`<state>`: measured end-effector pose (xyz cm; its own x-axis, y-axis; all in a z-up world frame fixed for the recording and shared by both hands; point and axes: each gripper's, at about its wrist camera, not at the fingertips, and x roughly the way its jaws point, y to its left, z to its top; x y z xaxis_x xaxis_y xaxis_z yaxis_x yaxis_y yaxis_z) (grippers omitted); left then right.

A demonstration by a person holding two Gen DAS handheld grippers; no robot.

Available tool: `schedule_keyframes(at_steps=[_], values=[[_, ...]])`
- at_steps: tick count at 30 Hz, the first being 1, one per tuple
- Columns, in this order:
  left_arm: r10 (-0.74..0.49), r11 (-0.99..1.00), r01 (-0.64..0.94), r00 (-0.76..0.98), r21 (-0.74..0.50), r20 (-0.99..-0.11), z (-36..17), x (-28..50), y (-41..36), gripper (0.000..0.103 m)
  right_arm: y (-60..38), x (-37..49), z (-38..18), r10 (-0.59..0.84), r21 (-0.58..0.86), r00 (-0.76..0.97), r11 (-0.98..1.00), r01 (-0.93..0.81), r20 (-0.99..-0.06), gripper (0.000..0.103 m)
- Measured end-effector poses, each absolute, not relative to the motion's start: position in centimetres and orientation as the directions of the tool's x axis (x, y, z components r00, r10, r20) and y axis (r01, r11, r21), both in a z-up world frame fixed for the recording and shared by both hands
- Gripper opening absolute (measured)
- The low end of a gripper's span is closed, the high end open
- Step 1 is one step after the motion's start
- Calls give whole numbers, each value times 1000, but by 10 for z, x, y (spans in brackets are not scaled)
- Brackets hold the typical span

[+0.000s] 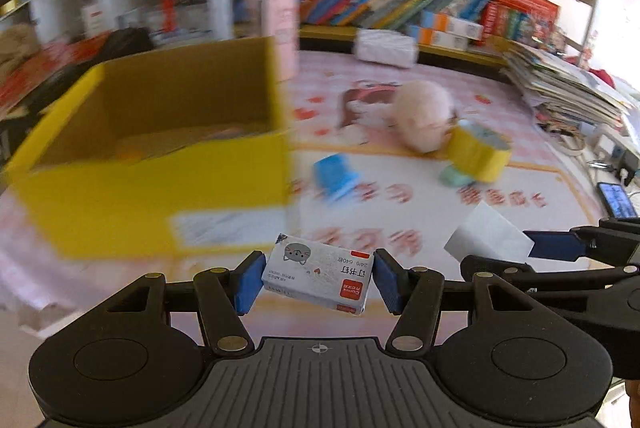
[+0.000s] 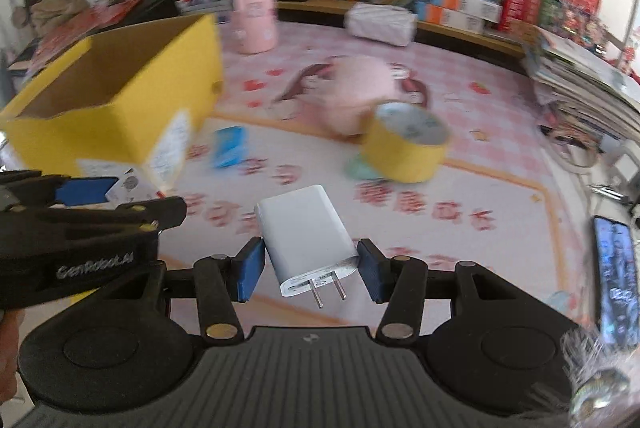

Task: Organize objects
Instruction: 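Carry staple box in left tool while right tool carries charger into yellow box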

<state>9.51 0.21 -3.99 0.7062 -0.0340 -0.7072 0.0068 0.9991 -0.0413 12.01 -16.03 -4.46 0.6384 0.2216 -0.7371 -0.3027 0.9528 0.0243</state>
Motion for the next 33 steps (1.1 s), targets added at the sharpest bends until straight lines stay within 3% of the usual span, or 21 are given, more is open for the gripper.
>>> schedule_keyframes(at_steps=[16, 33], values=[[78, 994, -107, 726, -1, -683, -26, 10, 113, 58, -30, 41, -37, 293, 12, 614, 908, -419, -733, 48], [66, 996, -93, 794, -13, -605, 2, 13, 146, 58, 4, 41, -13, 278, -8, 671, 921, -390, -687, 48]])
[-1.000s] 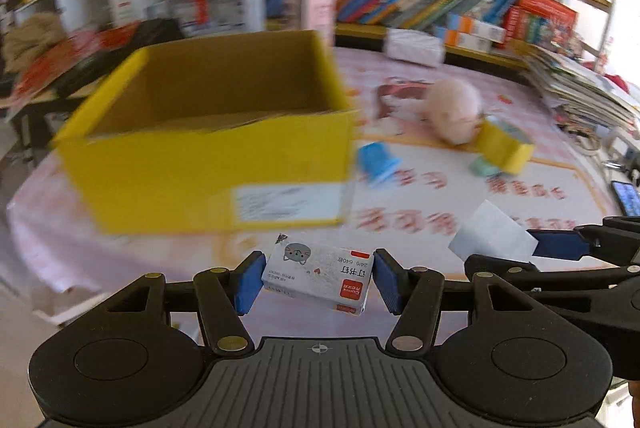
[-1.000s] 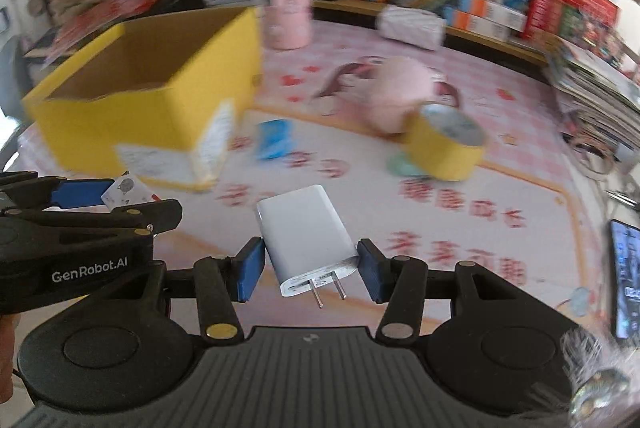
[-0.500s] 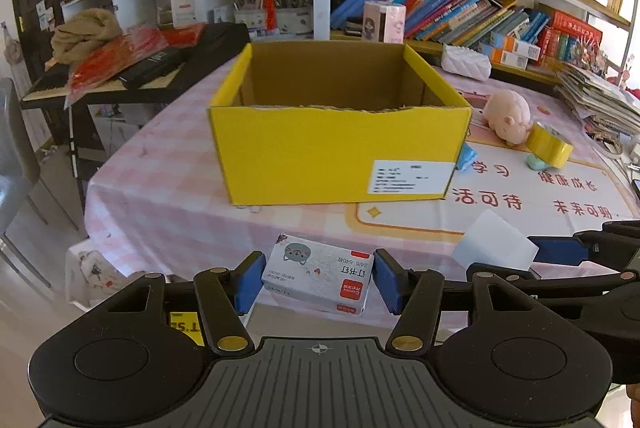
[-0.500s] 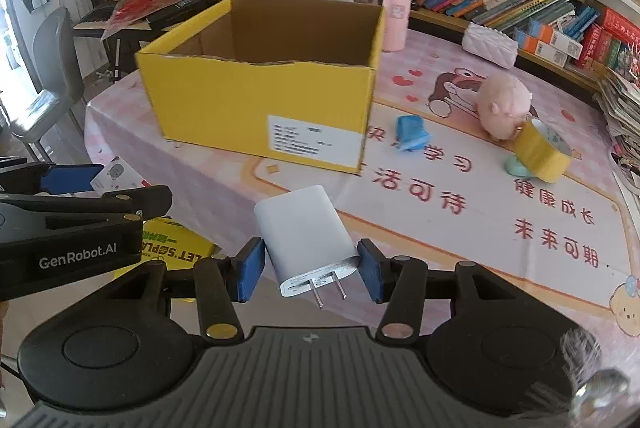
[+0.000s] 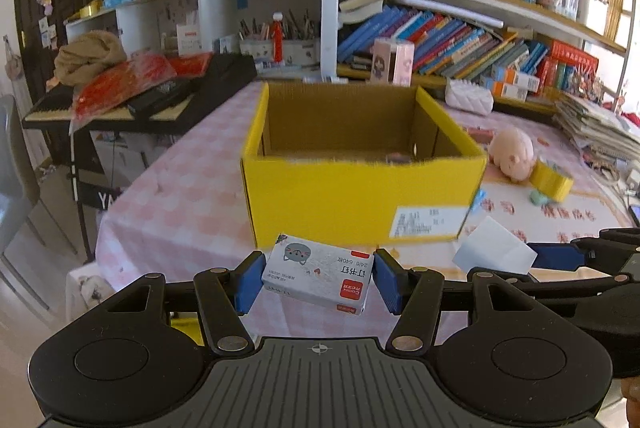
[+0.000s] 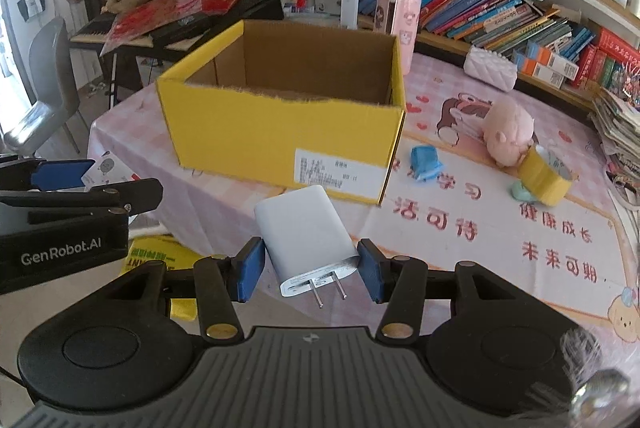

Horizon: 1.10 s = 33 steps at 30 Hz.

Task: Organize objects
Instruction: 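Carry staple box in left tool while right tool carries charger into yellow box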

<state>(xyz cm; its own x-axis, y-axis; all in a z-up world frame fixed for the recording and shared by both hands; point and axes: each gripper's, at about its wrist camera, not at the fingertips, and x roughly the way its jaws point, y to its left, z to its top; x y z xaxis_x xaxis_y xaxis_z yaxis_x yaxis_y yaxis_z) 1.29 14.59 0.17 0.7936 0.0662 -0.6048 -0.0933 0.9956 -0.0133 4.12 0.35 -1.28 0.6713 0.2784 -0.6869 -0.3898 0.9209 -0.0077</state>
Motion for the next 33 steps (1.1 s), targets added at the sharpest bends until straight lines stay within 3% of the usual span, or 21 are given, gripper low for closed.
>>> schedule_keyframes(at_steps=[10, 14, 20, 33], values=[[104, 993, -115, 842, 12, -529, 30, 69, 148, 58, 5, 103, 31, 307, -30, 767, 920, -390, -564, 48], [124, 992, -122, 836, 39, -534, 28, 104, 147, 58, 9, 144, 37, 315, -35, 769, 916, -400, -556, 48], [141, 990, -128, 797, 65, -587, 12, 155, 143, 58, 19, 208, 31, 329, -52, 739, 896, -440, -588, 48], [128, 992, -102, 677, 79, -725, -29, 212, 129, 58, 67, 311, -13, 352, -36, 532, 808, -588, -770, 49]])
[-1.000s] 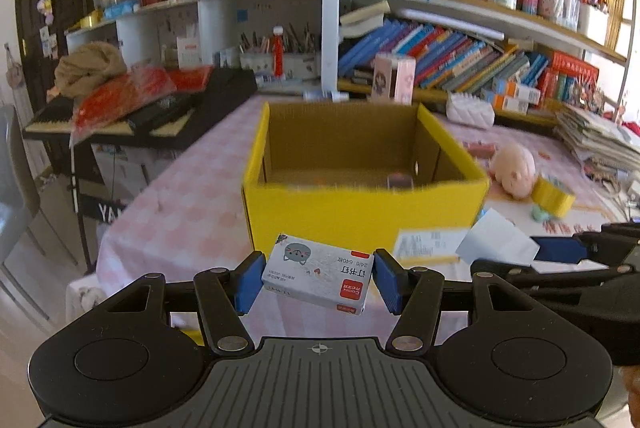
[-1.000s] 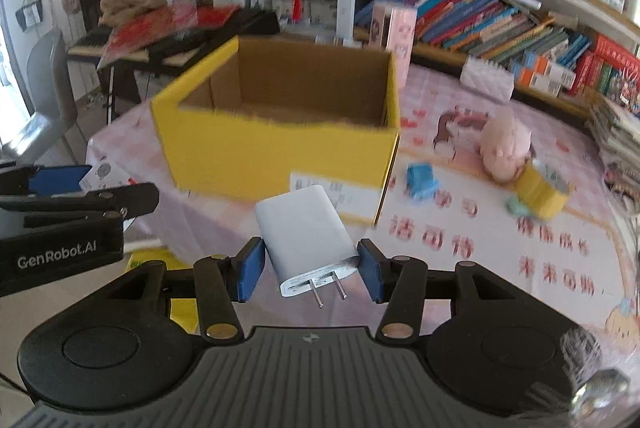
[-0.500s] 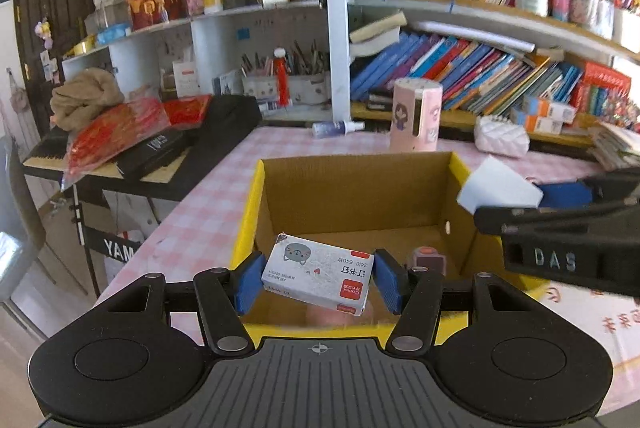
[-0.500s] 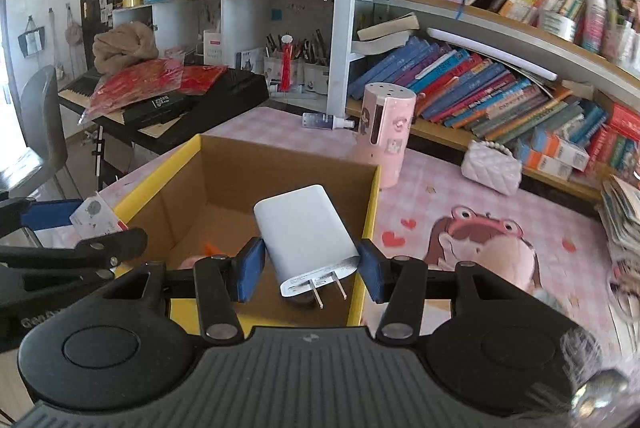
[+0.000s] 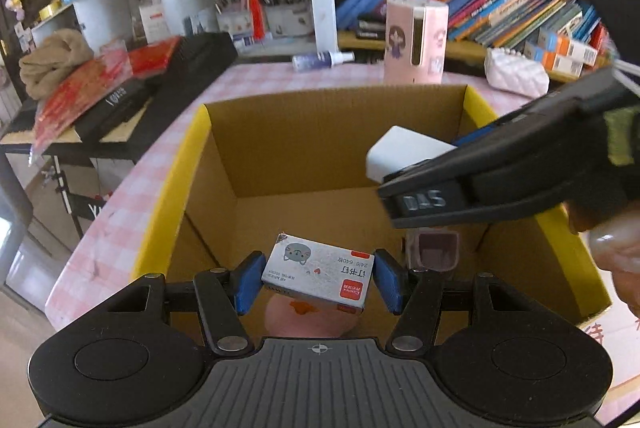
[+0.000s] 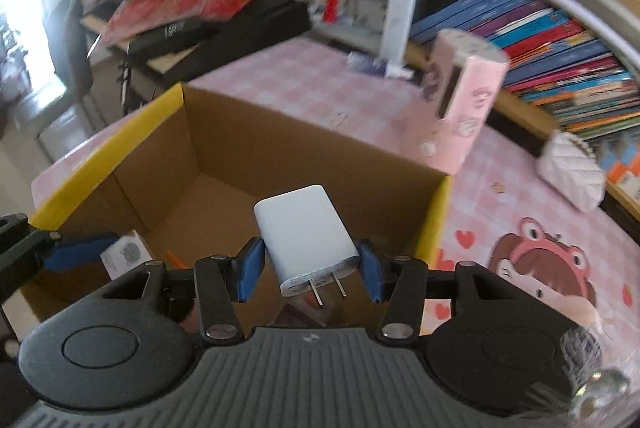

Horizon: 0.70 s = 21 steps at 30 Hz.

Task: Organize objects
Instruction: 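Carry staple box in left tool while right tool carries charger into yellow box, then open left tool dropping staple box while right tool releases charger into box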

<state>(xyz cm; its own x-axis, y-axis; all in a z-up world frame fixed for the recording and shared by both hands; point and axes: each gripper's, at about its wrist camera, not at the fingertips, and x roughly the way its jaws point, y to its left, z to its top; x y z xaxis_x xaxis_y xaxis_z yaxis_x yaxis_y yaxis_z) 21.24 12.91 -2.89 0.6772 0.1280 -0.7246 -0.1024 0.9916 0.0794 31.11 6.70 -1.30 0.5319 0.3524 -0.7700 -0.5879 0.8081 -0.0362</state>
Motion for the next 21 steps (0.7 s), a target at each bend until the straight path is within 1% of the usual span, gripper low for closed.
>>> schedule_keyframes(at_steps=[5, 7, 8, 9, 10, 11, 13, 16, 21], values=[[132, 991, -110, 659, 78, -741, -35, 217, 128, 59, 76, 317, -22, 352, -34, 497, 789, -614, -793, 49], [131, 991, -110, 656, 78, -743, -35, 218, 128, 61, 77, 317, -24, 353, -30, 488, 786, -617, -798, 49], [134, 990, -113, 659, 79, -740, -35, 217, 128, 64, 78, 317, -24, 354, -28, 485, 785, -619, -800, 50], [141, 989, -119, 665, 83, -734, -33, 215, 128, 73, 78, 316, -23, 358, -28, 491, 786, -618, -794, 55], [149, 988, -127, 673, 86, -725, -31, 214, 128, 77, 78, 315, -21, 360, -33, 501, 787, -617, -787, 61], [151, 988, -129, 682, 86, -715, -29, 212, 128, 78, 77, 313, -18, 364, -37, 512, 787, -616, -778, 69], [151, 988, -130, 700, 84, -698, -22, 206, 128, 83, 74, 308, -11, 379, -39, 530, 786, -617, -758, 69], [162, 986, -139, 723, 88, -671, -12, 195, 129, 84, 67, 298, 1, 393, -34, 570, 802, -596, -722, 69], [186, 981, -176, 765, 77, -617, 7, 169, 135, 89, 44, 268, 27, 406, -15, 665, 847, -532, -627, 69]])
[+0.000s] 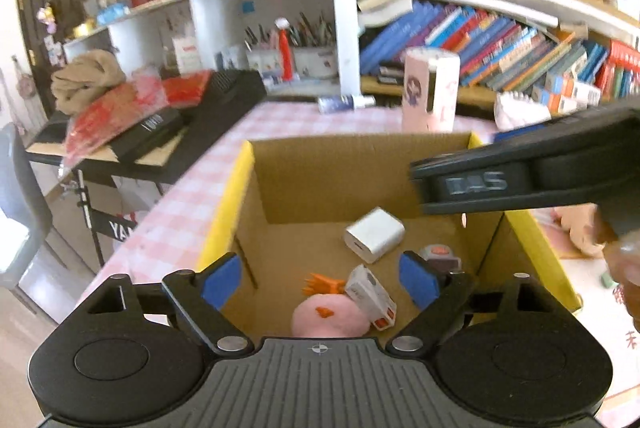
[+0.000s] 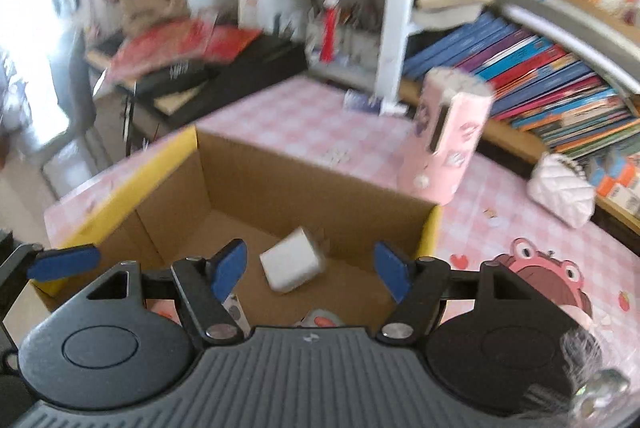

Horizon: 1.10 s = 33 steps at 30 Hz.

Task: Organize objects
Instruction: 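Open left tool dropping staple box while right tool releases charger into box, then withdraw both open tools from the box back over the table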

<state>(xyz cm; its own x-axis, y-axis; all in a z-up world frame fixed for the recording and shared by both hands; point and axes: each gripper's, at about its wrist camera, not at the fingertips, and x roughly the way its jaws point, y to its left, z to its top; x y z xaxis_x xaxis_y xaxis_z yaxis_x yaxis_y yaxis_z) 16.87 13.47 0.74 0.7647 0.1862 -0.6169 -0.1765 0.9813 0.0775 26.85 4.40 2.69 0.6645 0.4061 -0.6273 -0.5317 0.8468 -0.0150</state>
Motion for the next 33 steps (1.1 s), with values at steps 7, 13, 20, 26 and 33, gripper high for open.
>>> schedule_keyframes(at_steps=[7, 13, 20, 26, 33], values=[[195, 979, -198, 809, 55, -555, 25, 125, 142, 93, 3, 208, 51, 332, -13, 798, 920, -392, -503, 71], [172, 983, -174, 812, 51, -558, 19, 82, 139, 94, -23, 146, 44, 227, -15, 850, 964, -266, -476, 73], [143, 989, -142, 794, 48, -590, 4, 33, 133, 94, -40, 71, 15, 118, -42, 846, 986, -163, -521, 74], [112, 993, -114, 779, 36, -617, -7, 6, 123, 94, -53, 22, -11, 42, -63, 816, 993, -95, -576, 74], [65, 998, -46, 775, 47, -628, -11, -4, 104, 94, -71, -1, -18, -17, -64, 796, 998, -28, -605, 77]])
